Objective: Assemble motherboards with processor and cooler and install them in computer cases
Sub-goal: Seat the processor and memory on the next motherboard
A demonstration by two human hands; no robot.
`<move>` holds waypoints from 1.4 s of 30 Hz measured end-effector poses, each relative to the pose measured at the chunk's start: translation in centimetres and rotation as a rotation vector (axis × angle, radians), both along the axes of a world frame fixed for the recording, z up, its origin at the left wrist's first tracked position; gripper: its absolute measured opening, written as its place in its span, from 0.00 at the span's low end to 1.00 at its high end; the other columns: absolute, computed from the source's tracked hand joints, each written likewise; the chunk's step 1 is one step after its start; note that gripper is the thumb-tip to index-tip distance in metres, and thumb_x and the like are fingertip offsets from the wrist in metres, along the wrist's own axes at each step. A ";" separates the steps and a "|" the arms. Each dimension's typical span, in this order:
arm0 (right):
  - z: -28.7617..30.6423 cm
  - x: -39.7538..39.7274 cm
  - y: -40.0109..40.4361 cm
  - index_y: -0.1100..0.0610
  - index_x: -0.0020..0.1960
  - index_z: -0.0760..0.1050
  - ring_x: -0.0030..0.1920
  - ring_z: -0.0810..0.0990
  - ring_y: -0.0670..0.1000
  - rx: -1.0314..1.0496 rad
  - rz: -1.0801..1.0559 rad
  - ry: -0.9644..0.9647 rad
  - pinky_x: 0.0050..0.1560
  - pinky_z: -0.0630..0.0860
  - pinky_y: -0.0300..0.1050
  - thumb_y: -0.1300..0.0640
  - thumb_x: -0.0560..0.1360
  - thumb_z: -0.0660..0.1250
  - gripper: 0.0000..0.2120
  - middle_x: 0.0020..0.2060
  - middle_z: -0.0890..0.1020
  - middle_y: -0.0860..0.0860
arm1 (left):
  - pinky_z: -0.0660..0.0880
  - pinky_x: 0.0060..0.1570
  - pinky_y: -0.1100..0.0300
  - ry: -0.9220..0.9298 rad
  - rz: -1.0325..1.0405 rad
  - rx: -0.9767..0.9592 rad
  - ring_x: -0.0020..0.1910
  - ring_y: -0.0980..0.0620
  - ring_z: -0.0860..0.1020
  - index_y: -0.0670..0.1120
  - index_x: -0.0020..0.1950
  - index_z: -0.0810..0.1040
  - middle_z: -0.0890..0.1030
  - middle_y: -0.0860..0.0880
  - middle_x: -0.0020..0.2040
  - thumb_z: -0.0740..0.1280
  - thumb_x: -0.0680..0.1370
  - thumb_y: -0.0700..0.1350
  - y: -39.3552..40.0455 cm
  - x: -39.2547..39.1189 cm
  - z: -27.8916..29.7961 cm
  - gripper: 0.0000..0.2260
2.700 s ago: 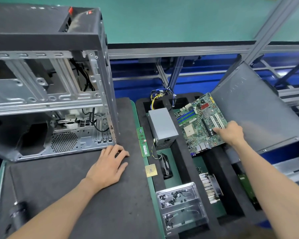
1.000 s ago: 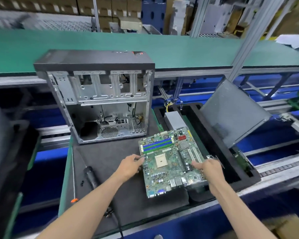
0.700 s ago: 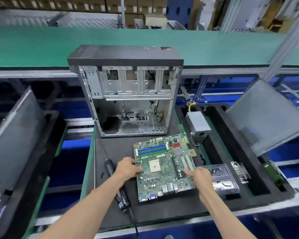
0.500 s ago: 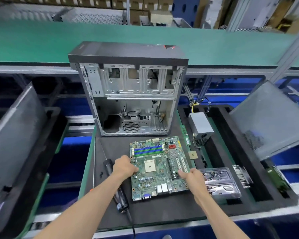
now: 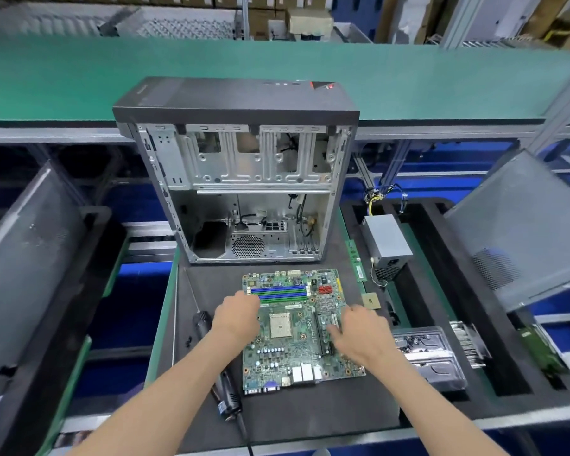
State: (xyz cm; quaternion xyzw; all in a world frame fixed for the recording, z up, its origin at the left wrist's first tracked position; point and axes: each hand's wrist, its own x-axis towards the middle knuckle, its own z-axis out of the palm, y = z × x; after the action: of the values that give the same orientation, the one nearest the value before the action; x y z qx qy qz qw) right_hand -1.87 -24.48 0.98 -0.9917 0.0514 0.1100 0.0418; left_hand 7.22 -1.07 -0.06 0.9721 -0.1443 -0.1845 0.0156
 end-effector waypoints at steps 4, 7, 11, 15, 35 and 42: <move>-1.3 1.8 2.4 0.53 0.58 0.71 0.52 0.73 0.47 0.334 0.189 -0.013 0.57 0.75 0.45 0.43 0.79 0.67 0.15 0.52 0.74 0.46 | 0.75 0.58 0.52 0.076 -0.154 -0.291 0.55 0.49 0.73 0.49 0.60 0.76 0.73 0.50 0.55 0.74 0.72 0.51 -1.2 0.0 -1.5 0.18; -3.3 2.4 3.9 0.51 0.64 0.71 0.59 0.73 0.47 0.339 0.238 0.010 0.64 0.70 0.46 0.39 0.76 0.69 0.23 0.59 0.75 0.46 | 0.70 0.64 0.53 0.163 -0.179 -0.376 0.61 0.51 0.70 0.52 0.71 0.73 0.72 0.52 0.58 0.77 0.69 0.59 -1.7 -0.2 -2.4 0.33; -4.7 2.6 3.8 0.49 0.64 0.70 0.60 0.74 0.46 0.301 0.241 -0.051 0.64 0.68 0.46 0.39 0.76 0.70 0.22 0.59 0.75 0.43 | 0.68 0.63 0.57 0.121 -0.165 -0.423 0.61 0.52 0.70 0.54 0.69 0.75 0.69 0.57 0.55 0.78 0.69 0.57 -1.4 -0.3 -3.5 0.30; -4.8 2.4 3.7 0.49 0.62 0.71 0.57 0.75 0.46 0.287 0.270 -0.091 0.63 0.70 0.48 0.43 0.77 0.67 0.17 0.57 0.76 0.44 | 0.68 0.64 0.57 0.129 -0.140 -0.442 0.61 0.53 0.70 0.54 0.67 0.76 0.72 0.56 0.58 0.79 0.68 0.54 -1.4 -0.2 -3.6 0.29; -3.0 6.4 4.4 0.53 0.59 0.73 0.44 0.80 0.49 0.680 -0.228 0.011 0.42 0.73 0.46 0.45 0.78 0.70 0.16 0.40 0.82 0.48 | 0.68 0.58 0.54 0.112 -0.176 -0.544 0.56 0.53 0.67 0.62 0.60 0.70 0.69 0.58 0.55 0.77 0.70 0.53 -0.5 -0.8 -4.7 0.23; -2.0 4.8 -0.3 0.53 0.55 0.76 0.42 0.79 0.44 0.720 -0.275 -0.176 0.46 0.77 0.44 0.60 0.75 0.72 0.10 0.43 0.80 0.45 | 0.64 0.61 0.58 0.126 -0.186 -0.544 0.60 0.57 0.66 0.64 0.63 0.72 0.69 0.60 0.58 0.76 0.72 0.53 -0.6 -0.8 -4.3 0.23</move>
State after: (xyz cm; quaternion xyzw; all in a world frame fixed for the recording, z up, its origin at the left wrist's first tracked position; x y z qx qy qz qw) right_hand 2.90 -24.82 -0.99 -0.9031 0.1381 0.0290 0.4056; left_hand 6.41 -1.66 -4.32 0.9014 -0.2755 -0.1998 0.2677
